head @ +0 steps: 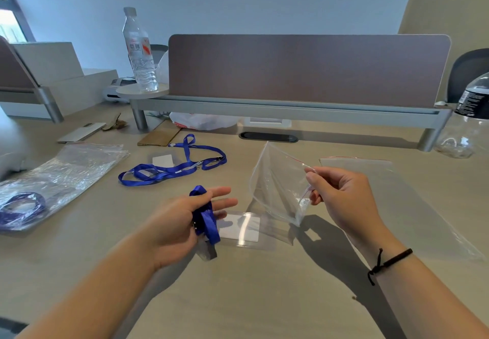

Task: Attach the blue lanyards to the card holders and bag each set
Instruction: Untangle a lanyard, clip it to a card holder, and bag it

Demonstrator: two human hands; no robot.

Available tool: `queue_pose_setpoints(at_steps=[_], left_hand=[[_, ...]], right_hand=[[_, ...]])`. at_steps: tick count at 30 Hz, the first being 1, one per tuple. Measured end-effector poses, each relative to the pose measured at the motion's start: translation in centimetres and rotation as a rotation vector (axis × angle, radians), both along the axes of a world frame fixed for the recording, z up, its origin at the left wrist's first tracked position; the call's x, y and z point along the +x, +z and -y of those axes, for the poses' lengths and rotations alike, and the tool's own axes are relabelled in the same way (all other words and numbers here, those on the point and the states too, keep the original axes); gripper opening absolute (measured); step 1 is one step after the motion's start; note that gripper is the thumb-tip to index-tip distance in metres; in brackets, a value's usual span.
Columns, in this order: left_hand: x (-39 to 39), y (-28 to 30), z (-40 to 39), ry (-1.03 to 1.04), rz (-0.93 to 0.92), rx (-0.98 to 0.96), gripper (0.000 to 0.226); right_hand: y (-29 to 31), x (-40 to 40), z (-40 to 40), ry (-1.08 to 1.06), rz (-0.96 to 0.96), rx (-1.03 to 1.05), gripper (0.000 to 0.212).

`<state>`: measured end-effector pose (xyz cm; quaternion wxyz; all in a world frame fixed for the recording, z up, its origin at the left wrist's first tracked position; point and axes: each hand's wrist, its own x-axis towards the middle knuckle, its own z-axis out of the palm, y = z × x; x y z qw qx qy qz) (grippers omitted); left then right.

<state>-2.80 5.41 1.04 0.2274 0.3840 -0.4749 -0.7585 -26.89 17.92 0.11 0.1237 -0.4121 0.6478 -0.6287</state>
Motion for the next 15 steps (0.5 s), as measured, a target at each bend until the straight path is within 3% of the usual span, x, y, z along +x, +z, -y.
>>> queue_pose_setpoints(at_steps=[3, 5, 11, 15], left_hand=[[0.0, 1.5, 0.1, -0.111, 0.282, -0.329, 0.035], [0.0, 3.0, -0.1, -0.166, 0.409, -0.429, 0.03], [-0.6, 7.5, -1.8, -0.242, 0.249, -0.333, 0.026], [-3.0, 8.4, -2.7, -0.214, 0.444, -0.753, 0.027]], right_hand=[[0.1, 0.1, 0.0, 0.0, 0.01, 0.003, 0.014], [0.2, 0.2, -0.1, 0.0, 0.017, 0.009, 0.014], [0.7, 0.5, 0.0, -0.066, 0.029, 0.054, 0.01], [1.1, 0.9, -0.3, -0.03, 0.047, 0.062, 0.015]])
